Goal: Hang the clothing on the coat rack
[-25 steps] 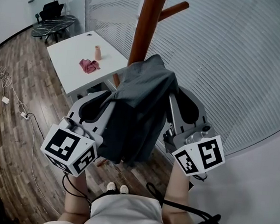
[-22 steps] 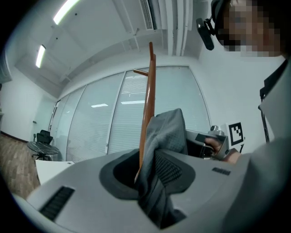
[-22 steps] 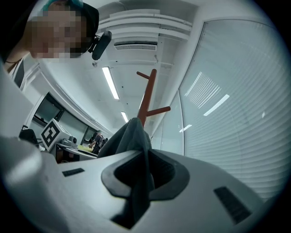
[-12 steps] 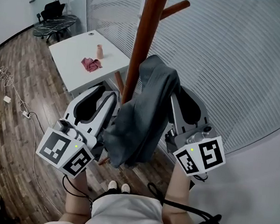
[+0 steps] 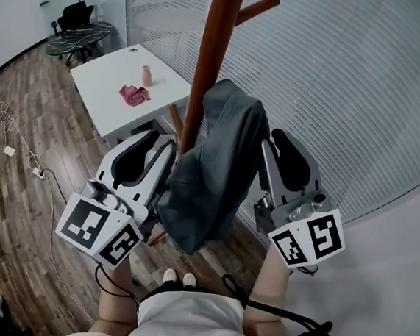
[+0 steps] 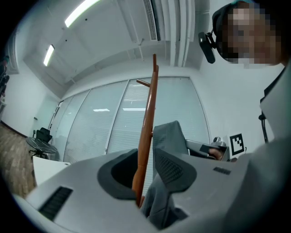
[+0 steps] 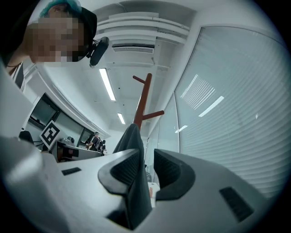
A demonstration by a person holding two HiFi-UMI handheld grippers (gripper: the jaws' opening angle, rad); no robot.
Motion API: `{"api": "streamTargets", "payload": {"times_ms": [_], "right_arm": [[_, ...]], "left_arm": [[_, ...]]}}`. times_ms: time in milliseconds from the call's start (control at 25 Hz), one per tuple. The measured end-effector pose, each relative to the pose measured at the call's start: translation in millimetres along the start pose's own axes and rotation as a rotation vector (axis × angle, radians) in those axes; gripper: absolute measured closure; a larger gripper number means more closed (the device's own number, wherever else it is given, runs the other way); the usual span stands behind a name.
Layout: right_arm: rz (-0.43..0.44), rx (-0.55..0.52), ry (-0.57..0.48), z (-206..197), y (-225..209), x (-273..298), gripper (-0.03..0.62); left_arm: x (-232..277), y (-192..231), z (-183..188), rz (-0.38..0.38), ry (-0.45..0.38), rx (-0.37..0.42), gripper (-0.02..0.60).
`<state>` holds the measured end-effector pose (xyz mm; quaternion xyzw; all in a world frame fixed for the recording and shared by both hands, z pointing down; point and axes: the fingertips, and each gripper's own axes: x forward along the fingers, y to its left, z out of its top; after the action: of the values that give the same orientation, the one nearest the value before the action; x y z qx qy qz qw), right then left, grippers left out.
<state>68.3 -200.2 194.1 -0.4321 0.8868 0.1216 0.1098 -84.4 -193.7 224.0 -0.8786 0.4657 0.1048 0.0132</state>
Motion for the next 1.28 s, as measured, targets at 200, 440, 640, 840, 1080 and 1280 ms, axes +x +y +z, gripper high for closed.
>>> {"api": "streamTargets", "payload": {"times_ms": [200, 440, 640, 840, 1080, 1280], "right_arm": [[0.0, 0.012, -0.024, 5.5, -1.7, -13.4, 0.5], [-0.077, 0.039, -0.078, 11.0, -21.5, -27.9, 0.505], [-0.122, 0.022, -0.09, 12.4, -28.4, -33.4, 0.55], [-0.134, 0.006, -0.085, 11.2, -29.2, -35.7, 0.572], [-0.152, -0.001, -0.068, 7.3, -32.8, -36.1, 0.576], [-0.141, -0.012, -0.056, 7.4, -29.9, -34.9, 0.576]], "left_arm": [[2.8, -4.5, -1.7, -0.011, 0.006, 0.009, 0.454], [4.1, -9.9, 4.6, -0.008, -0.02, 0.068, 0.53], [4.1, -7.5, 9.0, 0.023, -0.028, 0.091, 0.568], [2.0, -8.8, 11.6, 0.008, -0.042, 0.068, 0.569], [2.3, -10.5, 12.7, -0.006, -0.035, 0.065, 0.569], [0.8, -9.9, 15.6, 0.002, -0.042, 0.07, 0.569]]}}
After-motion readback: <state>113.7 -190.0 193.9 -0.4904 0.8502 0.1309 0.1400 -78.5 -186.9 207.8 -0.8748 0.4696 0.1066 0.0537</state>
